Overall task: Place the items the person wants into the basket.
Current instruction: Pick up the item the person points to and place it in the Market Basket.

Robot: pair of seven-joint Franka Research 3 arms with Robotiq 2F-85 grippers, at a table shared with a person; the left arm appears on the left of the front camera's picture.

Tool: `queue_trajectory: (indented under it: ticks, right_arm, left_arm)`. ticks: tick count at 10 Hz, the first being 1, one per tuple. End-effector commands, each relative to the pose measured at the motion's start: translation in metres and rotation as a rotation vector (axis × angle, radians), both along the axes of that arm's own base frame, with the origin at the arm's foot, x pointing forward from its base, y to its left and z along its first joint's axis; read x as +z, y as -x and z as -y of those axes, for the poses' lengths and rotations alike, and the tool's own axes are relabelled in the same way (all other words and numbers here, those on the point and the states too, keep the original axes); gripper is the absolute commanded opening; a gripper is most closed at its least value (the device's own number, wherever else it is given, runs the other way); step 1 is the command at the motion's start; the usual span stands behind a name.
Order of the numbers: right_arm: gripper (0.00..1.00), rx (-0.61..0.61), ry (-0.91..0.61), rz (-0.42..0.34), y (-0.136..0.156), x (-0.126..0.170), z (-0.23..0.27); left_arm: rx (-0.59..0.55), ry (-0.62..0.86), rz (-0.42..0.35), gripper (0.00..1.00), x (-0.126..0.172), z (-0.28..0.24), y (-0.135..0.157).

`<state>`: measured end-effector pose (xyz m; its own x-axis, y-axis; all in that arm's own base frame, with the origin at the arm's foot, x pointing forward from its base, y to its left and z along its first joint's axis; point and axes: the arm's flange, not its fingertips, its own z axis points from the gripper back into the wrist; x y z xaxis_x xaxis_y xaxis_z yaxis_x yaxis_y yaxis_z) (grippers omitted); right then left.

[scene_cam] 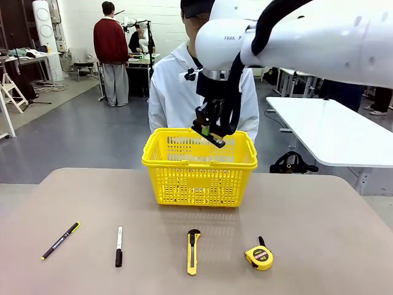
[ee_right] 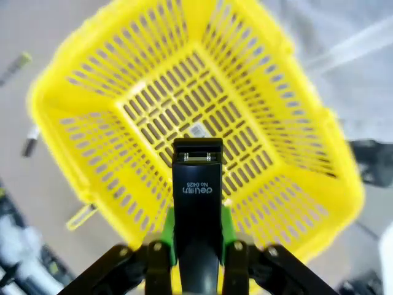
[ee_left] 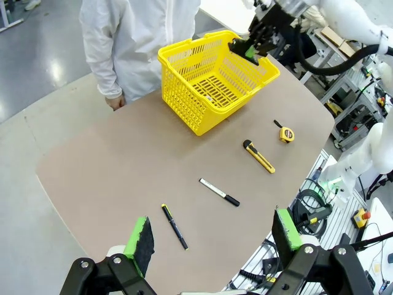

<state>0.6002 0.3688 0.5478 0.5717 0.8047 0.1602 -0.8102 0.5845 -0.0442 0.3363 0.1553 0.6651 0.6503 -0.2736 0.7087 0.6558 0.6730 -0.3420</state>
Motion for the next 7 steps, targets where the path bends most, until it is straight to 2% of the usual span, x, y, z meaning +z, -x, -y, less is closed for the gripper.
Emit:
queue_trajectory:
  ticks: [1, 4, 7]
  right_arm:
    - [0.22, 0.098, 0.049, -0.066, -0.035, -0.008, -0.010]
    - [0.22, 0.172, 0.063, -0.165, -0.054, -0.059, -0.013]
    - [0.22, 0.193, 0.085, -0.170, -0.059, -0.090, -0.018]
  left_arm:
    - [-0.016, 0.013, 0.022, 1.00, 0.000, -0.002, 0.001]
    - [-0.016, 0.013, 0.022, 1.00, 0.000, -0.002, 0.001]
    - [-0.016, 0.013, 0.022, 1.00, 0.000, -0.002, 0.001]
